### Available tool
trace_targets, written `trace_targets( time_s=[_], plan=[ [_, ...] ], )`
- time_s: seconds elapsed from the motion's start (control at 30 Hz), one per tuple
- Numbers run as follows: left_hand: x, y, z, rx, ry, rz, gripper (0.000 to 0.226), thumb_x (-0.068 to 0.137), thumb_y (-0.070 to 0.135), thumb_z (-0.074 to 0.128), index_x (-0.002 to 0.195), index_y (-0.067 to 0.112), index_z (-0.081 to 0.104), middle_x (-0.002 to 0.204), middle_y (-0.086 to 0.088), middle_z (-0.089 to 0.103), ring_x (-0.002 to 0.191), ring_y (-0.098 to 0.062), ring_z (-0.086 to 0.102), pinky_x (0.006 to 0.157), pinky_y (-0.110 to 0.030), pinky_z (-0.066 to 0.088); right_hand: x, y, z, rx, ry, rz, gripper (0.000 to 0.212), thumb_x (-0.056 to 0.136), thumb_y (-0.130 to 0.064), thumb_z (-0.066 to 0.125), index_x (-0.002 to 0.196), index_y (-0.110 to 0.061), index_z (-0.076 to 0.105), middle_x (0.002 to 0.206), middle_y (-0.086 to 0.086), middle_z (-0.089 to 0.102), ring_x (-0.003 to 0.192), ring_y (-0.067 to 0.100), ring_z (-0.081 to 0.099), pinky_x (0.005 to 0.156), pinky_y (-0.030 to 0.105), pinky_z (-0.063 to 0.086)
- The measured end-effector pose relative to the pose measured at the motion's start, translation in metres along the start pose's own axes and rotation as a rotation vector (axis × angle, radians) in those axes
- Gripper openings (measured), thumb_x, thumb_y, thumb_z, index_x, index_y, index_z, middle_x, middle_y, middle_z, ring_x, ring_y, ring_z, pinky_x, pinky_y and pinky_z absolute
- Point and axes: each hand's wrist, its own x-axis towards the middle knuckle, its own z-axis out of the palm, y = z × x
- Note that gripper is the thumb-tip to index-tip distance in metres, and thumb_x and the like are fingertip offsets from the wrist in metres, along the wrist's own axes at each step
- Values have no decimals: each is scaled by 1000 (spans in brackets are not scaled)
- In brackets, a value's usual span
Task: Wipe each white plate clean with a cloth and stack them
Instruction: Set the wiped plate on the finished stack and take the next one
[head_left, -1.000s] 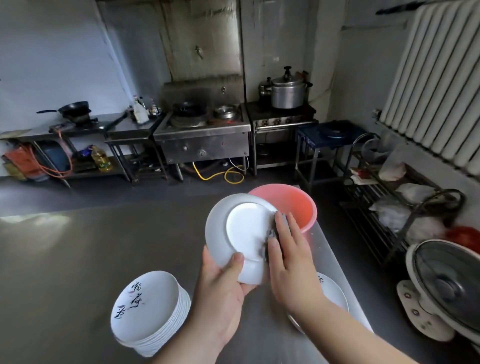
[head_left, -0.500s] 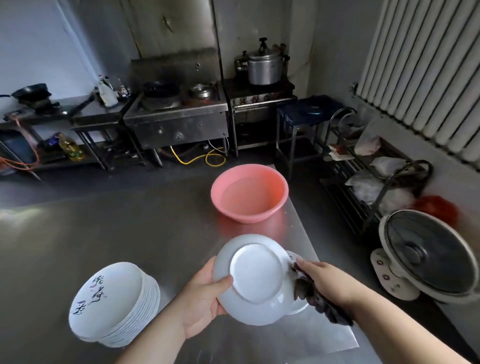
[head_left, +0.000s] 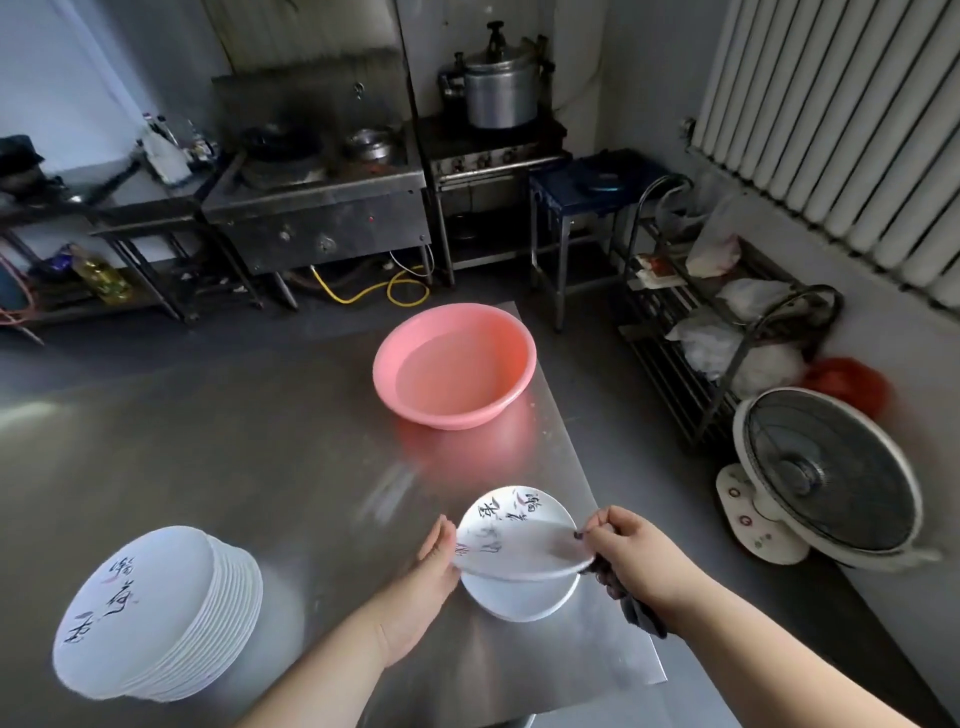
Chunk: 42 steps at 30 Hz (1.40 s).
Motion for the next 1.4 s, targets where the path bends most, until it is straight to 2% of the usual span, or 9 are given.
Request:
trace_targets(
  time_s=[0.07, 0.13, 0.2, 0.3, 0.5, 0.8, 1.17, 1.3, 1.4],
  plan=[
    [9, -8, -1, 268, -17, -41, 99, 97, 58, 64, 168, 22, 4, 169, 2, 34, 137, -8, 54, 121, -34, 39, 10, 6, 0, -43, 45, -41, 23, 81, -24, 56, 104, -24, 61, 61, 2, 59, 54, 23, 45, 50, 31, 38],
    [23, -17, -1, 559, 47, 1, 58, 103, 35, 62, 154, 32, 35, 141, 9, 62, 97, 5, 65, 93, -27, 58, 22, 12, 0, -143, 63, -58, 34, 87, -18, 54, 117, -34, 55, 59, -4, 61, 49, 17, 53, 45, 24, 41],
    [36, -24, -2, 691, 150, 20, 44, 98, 26, 62, 139, 31, 46, 119, 16, 66, 87, 2, 63, 71, -20, 54, 36, 17, 0, -277, 82, -76, 36, 87, -17, 55, 120, -31, 57, 68, -6, 69, 50, 9, 60, 47, 23, 47],
    [51, -28, -5, 761, 215, -9, 46, 91, 27, 64, 134, 34, 48, 115, 21, 64, 101, 4, 59, 74, -20, 50, 52, 22, 6, -439, 87, -59, 26, 85, -21, 57, 106, -34, 64, 86, -8, 71, 63, 10, 66, 57, 22, 53],
    [77, -37, -14, 949, 234, -82, 44, 79, 48, 61, 119, 48, 42, 99, 19, 67, 86, -7, 64, 66, -30, 53, 70, 32, 14, -628, 119, -88, 24, 87, -27, 54, 108, -37, 60, 89, -12, 69, 75, 16, 67, 67, 37, 59],
    [95, -49, -9, 1261, 368, -55, 59, 89, 58, 56, 137, 37, 29, 110, 6, 71, 97, -30, 67, 71, -35, 50, 82, 46, 17, -819, 173, -156, 40, 93, -36, 54, 133, -44, 51, 98, -10, 69, 83, 20, 65, 64, 33, 57],
    [85, -48, -34, 1379, 326, 27, 74, 92, 70, 51, 152, 34, 27, 121, 7, 72, 110, -26, 69, 80, -36, 54, 64, 16, 24, -1052, 319, -297, 49, 84, -72, 44, 118, -37, 53, 83, -14, 59, 74, 14, 57, 56, 28, 49],
    [54, -29, -74, 1280, 333, 62, 57, 93, 69, 51, 142, 40, 45, 108, 11, 72, 102, -19, 69, 83, -33, 54, 58, -13, 65, -1046, 254, -374, 60, 88, -73, 47, 140, -43, 48, 116, -18, 71, 102, 13, 69, 63, 30, 45],
    [20, -15, -122, 1212, 408, 88, 49, 91, 72, 50, 133, 46, 49, 97, 15, 68, 93, -13, 67, 77, -30, 51, 55, -37, 111, -1010, 168, -448, 60, 91, -70, 50, 143, -40, 49, 114, -24, 73, 106, 7, 68, 68, 28, 48]
  ],
)
